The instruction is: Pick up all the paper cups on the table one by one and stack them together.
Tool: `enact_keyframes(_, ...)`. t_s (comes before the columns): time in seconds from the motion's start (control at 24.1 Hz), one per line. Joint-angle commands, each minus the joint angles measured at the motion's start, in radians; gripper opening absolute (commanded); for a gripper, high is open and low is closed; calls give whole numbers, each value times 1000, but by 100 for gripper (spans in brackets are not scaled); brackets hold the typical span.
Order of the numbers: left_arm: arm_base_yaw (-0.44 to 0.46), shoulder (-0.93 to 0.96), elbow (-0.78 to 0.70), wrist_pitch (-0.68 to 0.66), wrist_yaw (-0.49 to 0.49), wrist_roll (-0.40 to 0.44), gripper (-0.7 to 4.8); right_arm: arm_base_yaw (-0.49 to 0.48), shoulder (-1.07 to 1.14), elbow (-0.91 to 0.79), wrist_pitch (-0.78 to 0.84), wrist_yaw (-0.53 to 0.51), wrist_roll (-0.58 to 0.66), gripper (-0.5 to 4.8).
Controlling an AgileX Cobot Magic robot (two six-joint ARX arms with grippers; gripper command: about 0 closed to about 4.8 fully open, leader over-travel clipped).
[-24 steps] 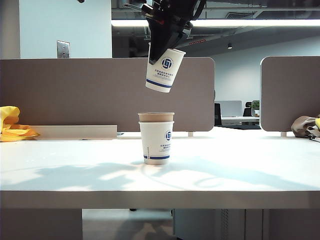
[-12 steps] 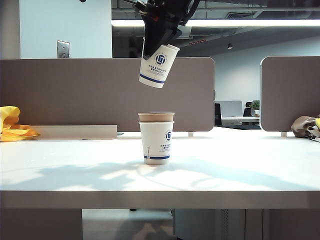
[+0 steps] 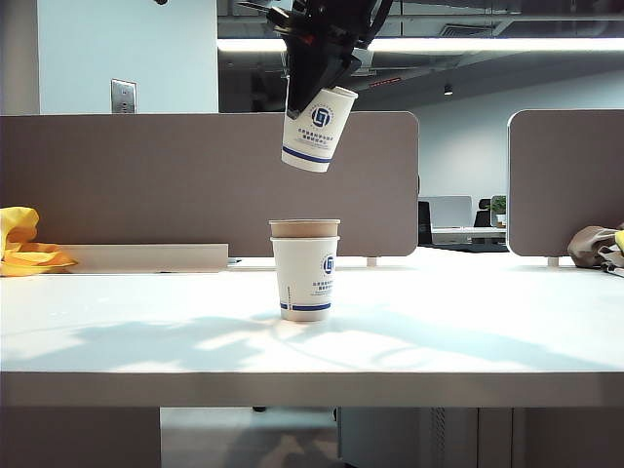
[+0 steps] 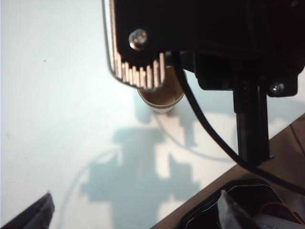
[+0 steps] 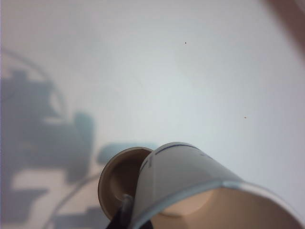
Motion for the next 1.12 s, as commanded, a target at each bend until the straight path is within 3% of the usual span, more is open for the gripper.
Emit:
enact_keyframes(0.04,1,-2,1,12,-3,-3,479,3,0,6,-4,-38,15,-6)
enact_keyframes(0.37,1,-2,1,12,-3,-3,479,3,67,6,-58,-54,30,-6)
enact_keyframes(0.62,1,-2,1,12,-3,-3,479,10,26,26,-82,6,29,-6)
enact_keyframes(1.12,1,-2,1,12,-3,-3,479,0,43,127,-94,9,-73,-6)
